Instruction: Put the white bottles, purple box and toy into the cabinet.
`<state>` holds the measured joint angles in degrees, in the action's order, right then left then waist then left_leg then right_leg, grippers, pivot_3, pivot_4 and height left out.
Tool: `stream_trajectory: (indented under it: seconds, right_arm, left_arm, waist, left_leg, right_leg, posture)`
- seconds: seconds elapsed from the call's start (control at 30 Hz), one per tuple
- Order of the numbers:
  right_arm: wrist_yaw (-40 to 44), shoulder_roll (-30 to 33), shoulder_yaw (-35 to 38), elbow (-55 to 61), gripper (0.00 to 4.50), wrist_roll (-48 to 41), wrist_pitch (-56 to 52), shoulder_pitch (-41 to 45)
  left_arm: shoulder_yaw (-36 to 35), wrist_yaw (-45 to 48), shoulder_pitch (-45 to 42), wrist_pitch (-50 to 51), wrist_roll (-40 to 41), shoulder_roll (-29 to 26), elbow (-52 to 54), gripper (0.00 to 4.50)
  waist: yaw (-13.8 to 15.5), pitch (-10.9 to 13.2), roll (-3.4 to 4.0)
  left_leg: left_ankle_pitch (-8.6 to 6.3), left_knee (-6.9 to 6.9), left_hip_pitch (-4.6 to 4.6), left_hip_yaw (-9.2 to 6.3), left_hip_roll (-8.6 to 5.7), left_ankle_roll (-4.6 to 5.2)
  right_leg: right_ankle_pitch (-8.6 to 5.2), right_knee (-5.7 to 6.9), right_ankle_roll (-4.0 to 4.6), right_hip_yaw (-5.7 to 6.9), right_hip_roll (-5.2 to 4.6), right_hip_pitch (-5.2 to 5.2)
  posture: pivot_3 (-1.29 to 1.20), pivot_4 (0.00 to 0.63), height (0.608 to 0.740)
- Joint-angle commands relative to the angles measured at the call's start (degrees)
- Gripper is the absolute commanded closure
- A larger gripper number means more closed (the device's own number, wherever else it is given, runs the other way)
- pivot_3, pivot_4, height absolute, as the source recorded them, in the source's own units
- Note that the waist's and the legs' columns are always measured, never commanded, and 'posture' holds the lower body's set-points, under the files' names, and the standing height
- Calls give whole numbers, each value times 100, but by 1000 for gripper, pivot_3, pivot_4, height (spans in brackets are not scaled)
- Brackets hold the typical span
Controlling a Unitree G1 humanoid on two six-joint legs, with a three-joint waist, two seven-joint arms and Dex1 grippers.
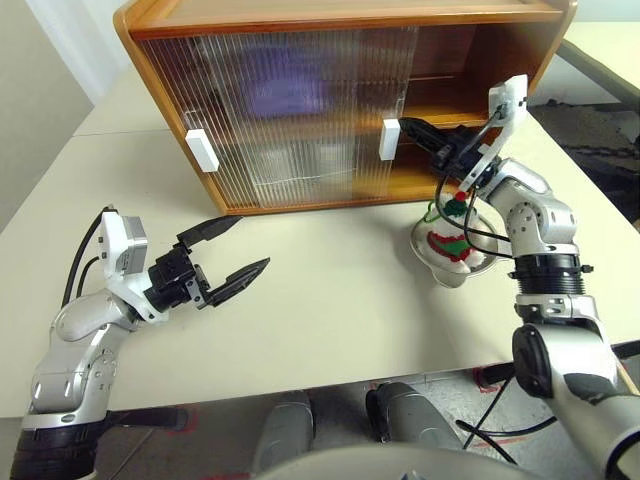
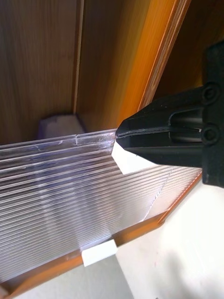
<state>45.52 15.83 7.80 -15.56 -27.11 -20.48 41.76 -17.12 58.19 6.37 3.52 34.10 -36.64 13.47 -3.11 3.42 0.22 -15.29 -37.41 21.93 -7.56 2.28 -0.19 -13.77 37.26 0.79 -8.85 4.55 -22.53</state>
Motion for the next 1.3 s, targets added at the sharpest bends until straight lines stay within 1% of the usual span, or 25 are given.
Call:
stream_trajectory:
  seconds: [0.03,0.23,0.4,0.67,0.83,1.03,1.3]
  right_arm:
    - [0,-94,-130,264,4480,-103,-154,-54]
    - [-75,-297,-212,411,4480,-89,-176,-156]
    - [-106,-318,-248,441,4480,-103,-181,-179]
    - [-171,192,-62,342,4480,-13,-61,-265]
    - [-274,264,-114,418,4480,0,-128,-375]
    - [-285,115,-248,477,4480,-41,-259,-362]
    - [-293,-236,-458,456,4480,-2,-287,-207]
  left_arm:
    - [35,-9,65,-48,-64,35,31,0]
    - [29,-7,53,-53,-65,34,9,0]
    - [15,-9,53,-42,-63,18,15,0]
    - [21,6,34,-46,-62,7,5,0]
    - [25,42,-11,-46,-54,-10,-27,0]
    - [18,72,-47,-39,-65,-26,-42,0]
    - [-28,28,46,-33,-59,-24,59,0]
  waist:
    - [0,0,0]
    - [0,0,1]
    - [0,0,1]
    - [25,0,0]
    - [23,0,0]
    - [23,0,0]
    - [25,0,0]
  left_leg:
    - [0,3,0,0,0,0]
    - [1,11,-2,-1,2,-1]
    - [1,12,-3,-1,3,-1]
    - [3,11,-3,0,3,-4]
    - [3,11,-4,0,3,-4]
    - [3,8,-5,-1,4,-4]
    - [3,7,-5,-2,6,-4]
  right_leg:
    - [-1,0,1,0,0,0]
    - [-4,1,6,3,2,-3]
    - [-4,2,7,2,4,-2]
    - [-5,2,7,2,3,-1]
    - [-3,5,4,3,5,-1]
    - [6,6,-8,3,9,0]
    - [17,6,-26,5,10,0]
  posture:
    - [-25,87,740]
    - [-24,89,740]
    - [-22,87,740]
    - [-28,81,740]
    - [-33,77,740]
    - [-28,75,740]
    - [-10,73,740]
